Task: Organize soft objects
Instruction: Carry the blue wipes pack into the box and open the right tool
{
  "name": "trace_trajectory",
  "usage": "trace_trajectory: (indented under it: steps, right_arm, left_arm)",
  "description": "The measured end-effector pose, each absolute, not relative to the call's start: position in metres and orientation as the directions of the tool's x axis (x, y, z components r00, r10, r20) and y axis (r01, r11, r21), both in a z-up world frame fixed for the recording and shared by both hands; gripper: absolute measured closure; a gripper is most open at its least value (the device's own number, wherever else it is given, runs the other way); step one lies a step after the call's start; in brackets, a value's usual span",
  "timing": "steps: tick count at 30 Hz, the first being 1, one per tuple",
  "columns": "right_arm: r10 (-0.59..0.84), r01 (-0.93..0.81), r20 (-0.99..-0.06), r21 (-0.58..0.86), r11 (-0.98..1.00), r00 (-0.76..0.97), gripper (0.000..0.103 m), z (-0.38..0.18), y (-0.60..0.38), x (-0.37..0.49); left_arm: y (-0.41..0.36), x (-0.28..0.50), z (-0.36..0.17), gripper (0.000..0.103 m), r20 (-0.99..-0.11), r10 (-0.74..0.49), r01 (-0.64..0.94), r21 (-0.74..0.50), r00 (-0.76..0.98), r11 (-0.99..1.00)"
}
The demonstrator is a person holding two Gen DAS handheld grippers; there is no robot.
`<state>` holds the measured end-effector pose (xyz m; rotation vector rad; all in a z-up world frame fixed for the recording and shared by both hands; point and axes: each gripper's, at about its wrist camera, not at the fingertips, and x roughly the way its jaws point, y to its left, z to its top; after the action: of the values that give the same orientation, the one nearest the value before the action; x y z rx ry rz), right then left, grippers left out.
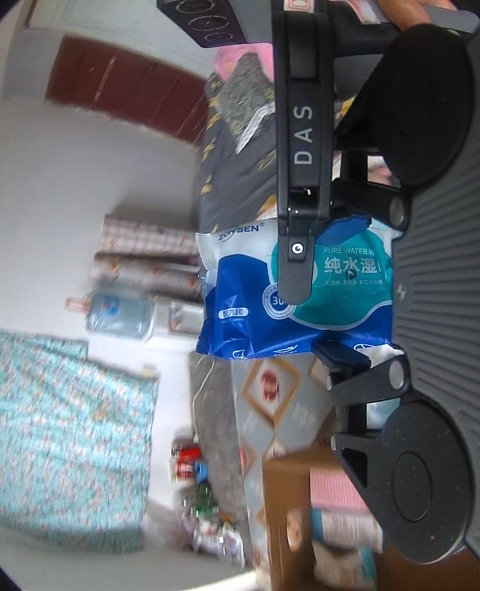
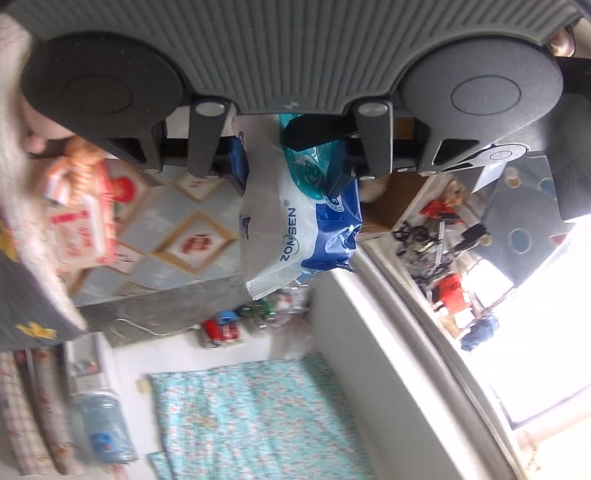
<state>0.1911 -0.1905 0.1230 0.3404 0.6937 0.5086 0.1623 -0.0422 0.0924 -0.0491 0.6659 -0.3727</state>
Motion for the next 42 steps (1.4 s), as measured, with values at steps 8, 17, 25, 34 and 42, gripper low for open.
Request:
trace_trajectory:
  steps: [8,17,25,34,42]
  right_arm:
    - [0.697,-0.454,-0.509,0.53,0.717,0.506,0.06,0.139,-0.082,0.201]
    - [0.698,-0.411,-0.65,0.573,0.709,0.3,0.058,0.084,0.021,0.224]
    - [0.582,-0.383,-0.733,0.455,0.804,0.352,0.051,0.063,0.018,0.24]
    - [0.593,-0.362,-0.716,0.477,0.801,0.369,0.049,0.053,-0.026,0.258]
    - [0.62,-0.334,-0.702,0.525,0.783,0.35,0.049,0.034,-0.042,0.25]
  left_arm:
    - [0.044,0.128,0.116,0.044,-0.59,-0.177,0.123,-0.131,0.788,0.984]
    - [0.142,0.146,0.075,0.045,-0.727,-0.121,-0.071,-0.228,0.676,0.971]
    - [0.19,0.205,-0.027,0.047,-0.866,-0.304,-0.111,-0.374,0.398,0.921]
    - [0.186,0.222,-0.06,0.046,-0.908,-0.272,-0.14,-0.328,0.319,0.934]
    - [0.158,0.228,-0.068,0.062,-0.934,-0.197,-0.131,-0.245,0.299,0.961]
